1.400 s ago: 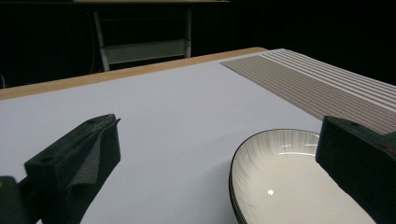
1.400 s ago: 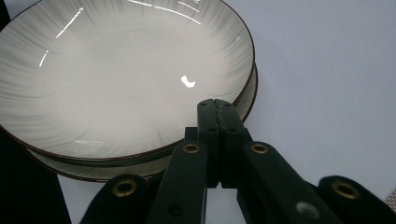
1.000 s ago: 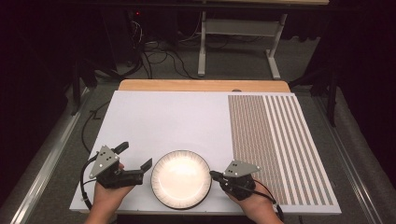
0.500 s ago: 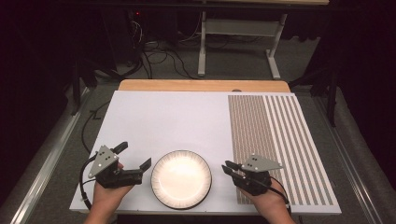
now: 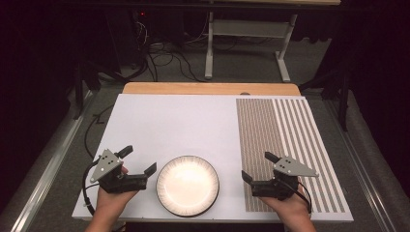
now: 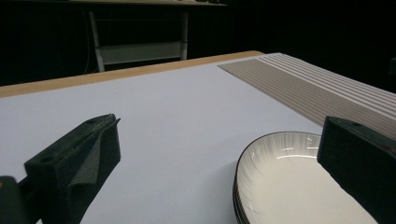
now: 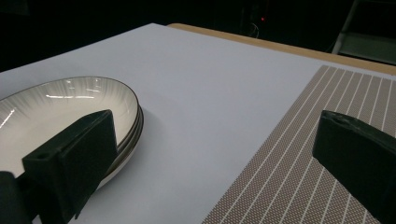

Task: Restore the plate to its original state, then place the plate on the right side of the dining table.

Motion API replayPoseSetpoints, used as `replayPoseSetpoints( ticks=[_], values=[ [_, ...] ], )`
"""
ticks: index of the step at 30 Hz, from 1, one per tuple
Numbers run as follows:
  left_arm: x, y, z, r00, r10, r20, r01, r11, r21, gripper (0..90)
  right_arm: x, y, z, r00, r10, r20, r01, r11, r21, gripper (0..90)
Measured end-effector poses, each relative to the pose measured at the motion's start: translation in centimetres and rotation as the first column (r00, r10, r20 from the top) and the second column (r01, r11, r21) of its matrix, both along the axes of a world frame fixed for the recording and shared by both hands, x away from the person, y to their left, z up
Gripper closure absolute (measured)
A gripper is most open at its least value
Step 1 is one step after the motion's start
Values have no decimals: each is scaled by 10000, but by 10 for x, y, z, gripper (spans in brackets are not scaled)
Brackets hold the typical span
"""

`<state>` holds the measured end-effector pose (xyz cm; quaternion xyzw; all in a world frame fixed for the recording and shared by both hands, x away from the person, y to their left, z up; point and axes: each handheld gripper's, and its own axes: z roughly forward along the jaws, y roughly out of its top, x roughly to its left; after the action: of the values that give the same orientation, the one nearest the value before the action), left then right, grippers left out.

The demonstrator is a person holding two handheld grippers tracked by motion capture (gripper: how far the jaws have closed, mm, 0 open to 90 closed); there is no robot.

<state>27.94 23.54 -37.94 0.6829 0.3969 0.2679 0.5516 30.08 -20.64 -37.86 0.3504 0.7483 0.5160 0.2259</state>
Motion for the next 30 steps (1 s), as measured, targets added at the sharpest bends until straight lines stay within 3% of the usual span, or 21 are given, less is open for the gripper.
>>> replayPoseSetpoints(
  ticks=[8,11,17,21,24,30],
  values=[
    [1,-4,-1,10000,-54,-65,55,10000,74,2,-3,-2,5,9985,238,488,-240,9997,37,47],
    [2,-3,-3,9999,-64,-122,65,10000,19,2,-3,0,6,9983,298,501,-303,9995,90,52],
    [0,-4,-1,10000,-74,-65,73,10000,-23,2,-7,7,8,9972,578,466,-580,9983,27,152],
    [-2,-3,1,10000,14,16,-14,10000,47,2,-8,15,7,9948,995,208,-992,9950,-134,162],
    [-1,-3,1,10000,2,-14,-2,10000,37,2,-10,20,6,9914,1307,43,-1304,9902,-494,263],
    [0,-5,0,9999,-104,-32,105,9999,136,2,-10,33,5,9879,1550,-82,-1552,9849,-763,409]
  ],
)
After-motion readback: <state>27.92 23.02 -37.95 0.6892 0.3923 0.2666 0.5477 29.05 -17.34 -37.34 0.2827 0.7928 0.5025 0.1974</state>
